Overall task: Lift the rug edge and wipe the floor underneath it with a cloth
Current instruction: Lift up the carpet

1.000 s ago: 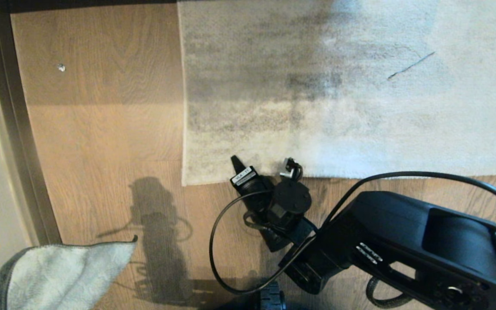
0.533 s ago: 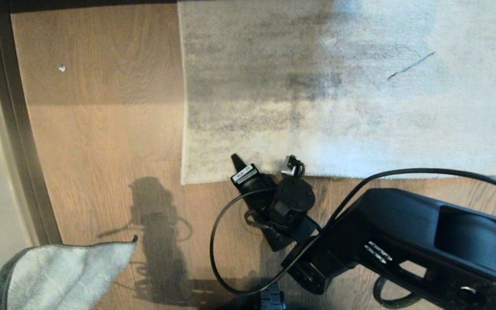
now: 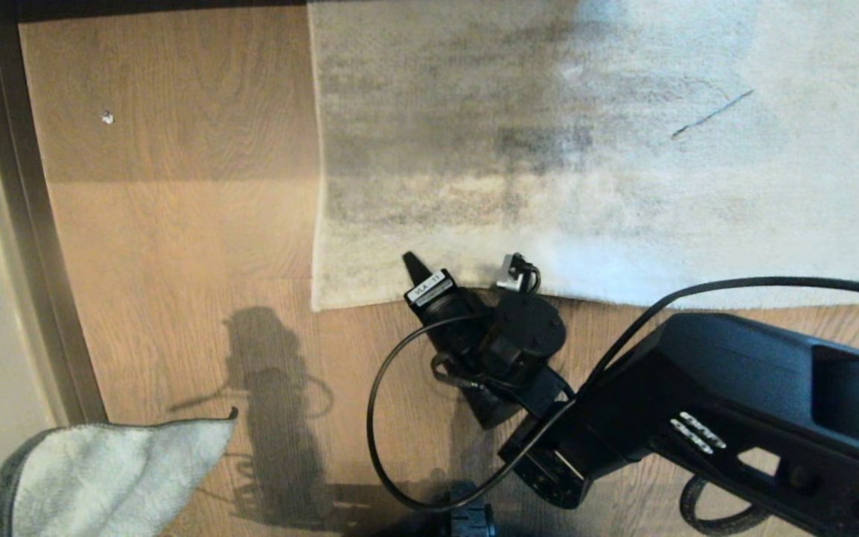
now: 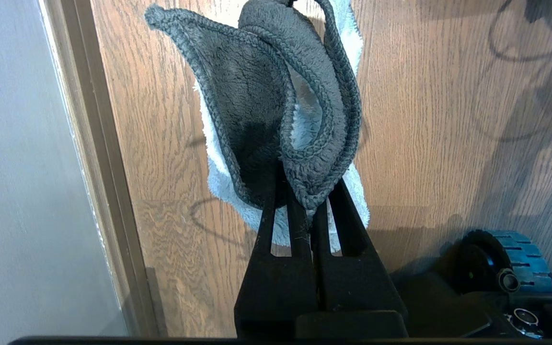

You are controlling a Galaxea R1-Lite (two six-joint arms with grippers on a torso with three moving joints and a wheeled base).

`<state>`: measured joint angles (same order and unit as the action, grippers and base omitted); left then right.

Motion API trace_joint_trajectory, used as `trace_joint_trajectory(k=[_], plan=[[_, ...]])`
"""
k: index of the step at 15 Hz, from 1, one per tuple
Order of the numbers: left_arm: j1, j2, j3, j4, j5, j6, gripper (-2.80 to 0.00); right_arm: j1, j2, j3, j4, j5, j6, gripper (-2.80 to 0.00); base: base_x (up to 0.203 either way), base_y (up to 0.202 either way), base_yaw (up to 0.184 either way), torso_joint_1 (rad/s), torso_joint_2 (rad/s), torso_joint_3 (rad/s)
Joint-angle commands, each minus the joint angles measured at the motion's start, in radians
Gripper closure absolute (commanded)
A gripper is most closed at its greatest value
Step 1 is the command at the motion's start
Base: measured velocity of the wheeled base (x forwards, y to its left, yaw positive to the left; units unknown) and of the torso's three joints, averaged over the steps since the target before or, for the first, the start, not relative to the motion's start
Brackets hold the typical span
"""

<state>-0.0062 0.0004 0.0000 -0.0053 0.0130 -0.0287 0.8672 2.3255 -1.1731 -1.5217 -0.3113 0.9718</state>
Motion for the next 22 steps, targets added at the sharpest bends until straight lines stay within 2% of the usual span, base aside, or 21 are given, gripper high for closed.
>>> trace_joint_trajectory(k=[1,6,15,18,22], plan=[[0.0,0.0,0.0,-0.001,0.001,0.0,0.0,-0.002,-0.061,0.028,-0.048,-0.004,0.005,0.0,0.0,0.0,0.0,0.0,0.0,0.0],[0.0,0.0,0.0,0.0,0.001,0.0,0.0,-0.046,-0.112,0.029,-0.048,0.003,0.018,0.0,0.0,0.0,0.0,0.0,0.0,0.0],[0.0,0.0,0.0,0.0,0.001,0.0,0.0,-0.208,-0.158,0.029,-0.048,0.009,0.174,0.0,0.0,0.0,0.0,0.0,0.0,0.0],[0.0,0.0,-0.001,0.001,0.001,0.0,0.0,-0.237,-0.193,0.03,-0.048,0.011,0.227,0.0,0.0,0.0,0.0,0.0,0.0,0.0],[0.0,0.0,0.0,-0.001,0.001,0.0,0.0,-0.237,-0.238,0.034,-0.047,0.045,0.267,0.0,0.0,0.0,0.0,0.0,0.0,0.0]])
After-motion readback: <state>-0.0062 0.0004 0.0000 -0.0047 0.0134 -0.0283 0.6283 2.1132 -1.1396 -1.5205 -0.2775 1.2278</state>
